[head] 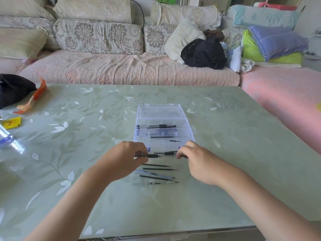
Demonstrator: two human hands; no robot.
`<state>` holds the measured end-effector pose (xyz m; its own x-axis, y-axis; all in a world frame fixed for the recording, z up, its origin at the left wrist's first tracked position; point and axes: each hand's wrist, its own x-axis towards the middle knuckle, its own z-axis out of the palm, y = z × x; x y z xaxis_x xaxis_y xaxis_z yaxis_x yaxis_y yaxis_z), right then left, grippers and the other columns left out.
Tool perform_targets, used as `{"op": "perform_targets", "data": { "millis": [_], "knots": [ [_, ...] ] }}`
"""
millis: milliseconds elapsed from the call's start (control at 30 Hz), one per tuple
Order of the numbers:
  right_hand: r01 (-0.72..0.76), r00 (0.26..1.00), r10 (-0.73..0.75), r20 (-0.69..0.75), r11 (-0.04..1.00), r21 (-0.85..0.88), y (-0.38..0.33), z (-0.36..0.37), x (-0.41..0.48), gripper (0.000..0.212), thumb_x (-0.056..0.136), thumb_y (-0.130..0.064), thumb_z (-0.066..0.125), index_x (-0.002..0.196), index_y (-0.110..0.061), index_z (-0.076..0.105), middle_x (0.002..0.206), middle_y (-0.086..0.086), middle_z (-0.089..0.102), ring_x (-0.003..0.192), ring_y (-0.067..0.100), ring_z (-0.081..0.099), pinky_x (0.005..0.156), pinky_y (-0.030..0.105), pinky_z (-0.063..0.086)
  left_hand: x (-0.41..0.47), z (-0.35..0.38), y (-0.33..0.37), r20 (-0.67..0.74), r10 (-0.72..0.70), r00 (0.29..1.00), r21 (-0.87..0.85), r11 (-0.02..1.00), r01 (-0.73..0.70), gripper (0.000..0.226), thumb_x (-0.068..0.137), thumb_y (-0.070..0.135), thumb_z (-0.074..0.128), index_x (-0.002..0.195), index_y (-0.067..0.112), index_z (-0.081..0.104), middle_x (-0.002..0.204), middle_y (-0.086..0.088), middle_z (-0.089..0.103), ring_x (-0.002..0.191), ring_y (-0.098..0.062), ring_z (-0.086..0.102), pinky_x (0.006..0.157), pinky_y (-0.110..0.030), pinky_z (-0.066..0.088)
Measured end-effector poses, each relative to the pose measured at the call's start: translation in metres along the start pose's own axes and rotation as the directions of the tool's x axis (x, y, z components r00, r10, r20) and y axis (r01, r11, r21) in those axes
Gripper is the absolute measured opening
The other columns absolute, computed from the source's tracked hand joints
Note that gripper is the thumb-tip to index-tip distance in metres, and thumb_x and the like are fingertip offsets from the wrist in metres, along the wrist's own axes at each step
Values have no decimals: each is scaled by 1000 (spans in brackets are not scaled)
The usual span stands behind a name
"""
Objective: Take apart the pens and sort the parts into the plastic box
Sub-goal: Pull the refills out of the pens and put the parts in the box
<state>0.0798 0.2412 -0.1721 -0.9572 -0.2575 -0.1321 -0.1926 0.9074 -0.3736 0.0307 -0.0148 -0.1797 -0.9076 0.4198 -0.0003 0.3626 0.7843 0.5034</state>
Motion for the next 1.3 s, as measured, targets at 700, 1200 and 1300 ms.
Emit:
{"op": "perform_targets", "data": {
  "millis": [700,1200,1300],
  "knots": [
    [152,979,-162,-127,985,-83,-16,2,-2,32,101,-31,40,124,-32,61,112,-11,55,105,13,52,88,29,43,-9,10,24,-5,119,993,21,993,-119,5,88,36,64,91,40,65,80,26,61,71,4,56,58,-12,38],
    [185,936,-261,-238,937,-297,-21,9,12,23,97,-36,50,95,-26,71,88,-4,66,85,22,59,74,35,46,-4,6,29,-38,90,995,64,994,-87,7,90,40,60,94,43,66,80,26,68,71,4,56,55,-13,37],
    [187,919,-271,-287,939,-288,-22,8,13,21,94,-35,53,94,-27,73,85,-4,67,80,23,61,71,34,46,-4,5,29,7,68,998,40,997,-69,11,94,38,54,94,40,65,78,23,69,65,9,55,55,-11,38]
  ]
}}
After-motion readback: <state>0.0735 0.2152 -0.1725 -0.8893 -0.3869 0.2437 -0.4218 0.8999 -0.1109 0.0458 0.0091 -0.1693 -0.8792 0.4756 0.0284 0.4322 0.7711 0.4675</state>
